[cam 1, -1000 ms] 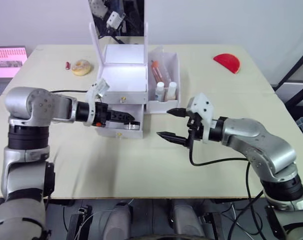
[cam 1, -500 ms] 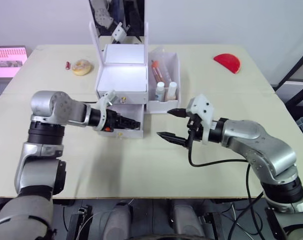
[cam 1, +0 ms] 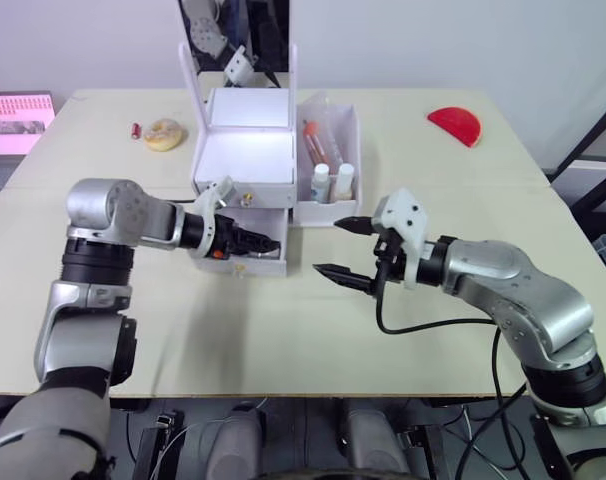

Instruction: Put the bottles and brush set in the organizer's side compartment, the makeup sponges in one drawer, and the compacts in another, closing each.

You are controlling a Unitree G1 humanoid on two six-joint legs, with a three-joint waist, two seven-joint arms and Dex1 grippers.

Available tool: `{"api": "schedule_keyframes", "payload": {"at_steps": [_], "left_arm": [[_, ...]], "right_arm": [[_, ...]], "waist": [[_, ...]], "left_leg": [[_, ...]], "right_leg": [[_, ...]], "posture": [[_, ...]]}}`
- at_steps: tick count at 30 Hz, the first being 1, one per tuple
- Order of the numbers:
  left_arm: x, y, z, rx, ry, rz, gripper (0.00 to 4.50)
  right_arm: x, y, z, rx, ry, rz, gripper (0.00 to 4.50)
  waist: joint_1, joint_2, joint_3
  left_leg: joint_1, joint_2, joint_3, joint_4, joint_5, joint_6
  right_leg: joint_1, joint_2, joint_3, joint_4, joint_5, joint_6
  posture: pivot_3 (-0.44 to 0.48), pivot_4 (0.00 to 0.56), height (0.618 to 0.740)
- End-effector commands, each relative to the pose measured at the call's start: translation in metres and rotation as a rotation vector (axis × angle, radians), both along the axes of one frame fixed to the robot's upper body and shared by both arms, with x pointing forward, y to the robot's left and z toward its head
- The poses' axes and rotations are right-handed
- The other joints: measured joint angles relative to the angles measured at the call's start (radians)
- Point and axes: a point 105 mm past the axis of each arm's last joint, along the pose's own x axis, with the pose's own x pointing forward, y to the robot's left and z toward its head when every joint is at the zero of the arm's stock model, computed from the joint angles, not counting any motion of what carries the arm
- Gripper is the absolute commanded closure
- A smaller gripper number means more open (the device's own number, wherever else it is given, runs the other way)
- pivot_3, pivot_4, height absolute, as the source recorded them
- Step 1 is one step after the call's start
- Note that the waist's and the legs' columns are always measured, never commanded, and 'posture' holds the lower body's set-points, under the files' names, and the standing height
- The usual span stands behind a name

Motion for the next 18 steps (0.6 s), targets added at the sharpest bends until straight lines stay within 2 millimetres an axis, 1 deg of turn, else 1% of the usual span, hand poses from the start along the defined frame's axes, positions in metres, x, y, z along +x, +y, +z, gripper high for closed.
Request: {"api": "schedule_keyframes", "payload": {"at_steps": [1, 3, 5, 7, 9, 13, 15, 17, 18], "left_arm": [[0.003, 0.001, 0.018, -0.027, -0.058, -0.011, 1.83], [0.003, 0.001, 0.021, -0.031, -0.069, -0.014, 1.83], [0.001, 0.005, 0.029, -0.049, -0.08, -0.015, 1.83], [-0.005, 0.012, 0.041, -0.067, -0.102, -0.023, 1.83], [-0.01, 0.017, 0.047, -0.081, -0.118, -0.032, 1.83], [-0.024, 0.033, 0.072, -0.118, -0.217, -0.035, 1.83], [-0.034, 0.041, 0.082, -0.136, -0.255, -0.04, 1.83], [-0.046, 0.051, 0.086, -0.137, -0.296, -0.018, 1.83], [-0.051, 0.056, 0.084, -0.108, -0.332, 0.007, 1.83]], "right_arm": [[-0.002, 0.001, 0.012, 0.021, -0.051, 0.008, 0.0], [-0.003, 0.001, 0.012, 0.021, -0.05, 0.01, 0.0], [-0.003, 0.002, 0.012, 0.021, -0.049, 0.012, 0.0], [-0.003, 0.002, 0.011, 0.02, -0.048, 0.016, 0.0], [-0.004, 0.003, 0.011, 0.02, -0.047, 0.019, 0.0], [-0.004, 0.003, 0.01, 0.018, -0.042, 0.028, 0.0], [-0.004, 0.004, 0.009, 0.019, -0.04, 0.036, 0.0], [-0.003, 0.006, 0.009, 0.019, -0.04, 0.048, 0.0], [-0.003, 0.006, 0.009, 0.019, -0.041, 0.053, 0.0]], "waist": [[-0.001, 0.0, 0.0], [-0.001, 0.0, 0.0], [-0.001, 0.0, 0.0], [-0.003, 0.0, 0.0], [-0.005, 0.0, 0.0], [-0.003, 0.0, 0.0], [-0.004, 0.0, 0.0], [-0.004, 0.0, 0.0], [-0.006, 0.0, 0.0]], "left_leg": [[0.0, 0.0, 0.0, 0.0, 0.0, 0.0], [0.0, 0.0, 0.0, 0.0, 0.0, 0.0], [0.0, 0.0, 0.0, 0.0, 0.0, 0.0], [0.0, 0.0, 0.0, 0.0, 0.0, 0.0], [0.0, 0.0, 0.0, 0.0, 0.0, 0.0], [0.0, 0.0, 0.0, -0.001, 0.0, 0.0], [0.0, 0.0, 0.0, -0.001, 0.0, 0.0], [0.0, 0.0, 0.0, -0.001, 0.0, 0.0], [0.0, 0.0, 0.0, -0.001, 0.0, 0.0]], "right_leg": [[0.0, 0.0, 0.0, 0.0, 0.0, 0.0], [0.0, 0.0, 0.0, 0.0, 0.0, 0.0], [0.0, 0.0, 0.0, 0.0, 0.0, 0.0], [0.0, 0.0, 0.0, 0.0, 0.0, 0.0], [-0.001, 0.0, 0.0, 0.0, 0.0, 0.0], [-0.001, 0.0, 0.0, 0.0, 0.0, 0.0], [-0.001, 0.0, 0.0, 0.0, 0.0, 0.0], [-0.001, 0.0, 0.0, 0.0, 0.0, 0.0], [-0.001, 0.0, 0.0, 0.0, 0.0, 0.0]], "posture": [[0.0, 0.15, 0.739], [0.0, 0.15, 0.739], [0.0, 0.15, 0.739], [0.0, 0.15, 0.739], [0.0, 0.15, 0.739], [0.0, 0.15, 0.739], [0.0, 0.15, 0.739], [0.0, 0.15, 0.739], [0.0, 0.15, 0.739]]}}
